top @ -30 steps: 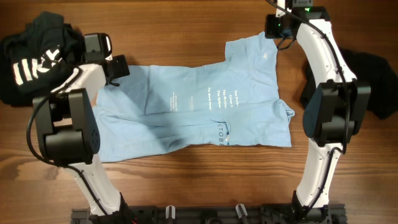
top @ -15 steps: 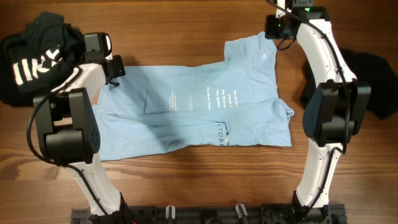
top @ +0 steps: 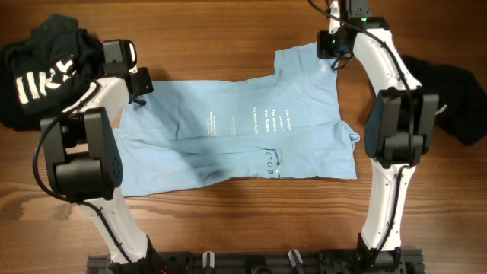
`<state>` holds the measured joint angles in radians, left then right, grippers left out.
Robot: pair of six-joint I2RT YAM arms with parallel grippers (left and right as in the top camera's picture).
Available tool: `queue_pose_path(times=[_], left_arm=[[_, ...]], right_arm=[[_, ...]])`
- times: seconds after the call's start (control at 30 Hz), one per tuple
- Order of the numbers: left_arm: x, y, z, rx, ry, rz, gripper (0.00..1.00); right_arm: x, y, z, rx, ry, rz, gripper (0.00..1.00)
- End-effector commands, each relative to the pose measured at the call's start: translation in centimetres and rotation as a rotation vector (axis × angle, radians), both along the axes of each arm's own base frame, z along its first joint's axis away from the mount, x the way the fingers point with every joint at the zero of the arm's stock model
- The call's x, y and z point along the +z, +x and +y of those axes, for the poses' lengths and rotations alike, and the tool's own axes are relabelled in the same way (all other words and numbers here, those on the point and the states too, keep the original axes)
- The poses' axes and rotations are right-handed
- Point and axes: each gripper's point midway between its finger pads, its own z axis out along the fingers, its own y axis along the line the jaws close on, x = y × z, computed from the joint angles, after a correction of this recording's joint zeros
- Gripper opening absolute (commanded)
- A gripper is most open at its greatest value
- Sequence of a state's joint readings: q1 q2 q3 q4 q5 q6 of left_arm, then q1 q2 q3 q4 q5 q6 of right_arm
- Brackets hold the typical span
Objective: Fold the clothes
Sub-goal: 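Grasp the shirt's far-left and far-right shoulders with both grippers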
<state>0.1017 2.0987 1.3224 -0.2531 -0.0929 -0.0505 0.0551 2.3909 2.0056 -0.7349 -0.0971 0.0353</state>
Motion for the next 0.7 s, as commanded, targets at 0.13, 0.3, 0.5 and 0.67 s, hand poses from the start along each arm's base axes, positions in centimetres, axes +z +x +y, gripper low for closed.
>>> queue_pose_path(times=[0.13,0.3,0.5,0.67], left_arm=[[-2.1,-0.8,0.2,0.022,-0.012,0.051,0.04],[-2.1,-0.9,0.2,0.022,-0.012,0.054,0.04],[-2.1,-0.9,0.2,0.022,-0.012,0.054,0.04],[-2.1,-0.9,0.2,0.022,-0.012,0.054,0.04]], right_arm=[[-2.0,1.4,0.2,0.021,0.026,-0.025,0.4],[-3.2,2.0,0.3,0.034,0.02,-0.04,0.4],[-5.0,2.4,0.3,0.047,0.013,-0.044,0.4],[-6.3,2.4,0.3,0.046,0.013,-0.034,0.39]])
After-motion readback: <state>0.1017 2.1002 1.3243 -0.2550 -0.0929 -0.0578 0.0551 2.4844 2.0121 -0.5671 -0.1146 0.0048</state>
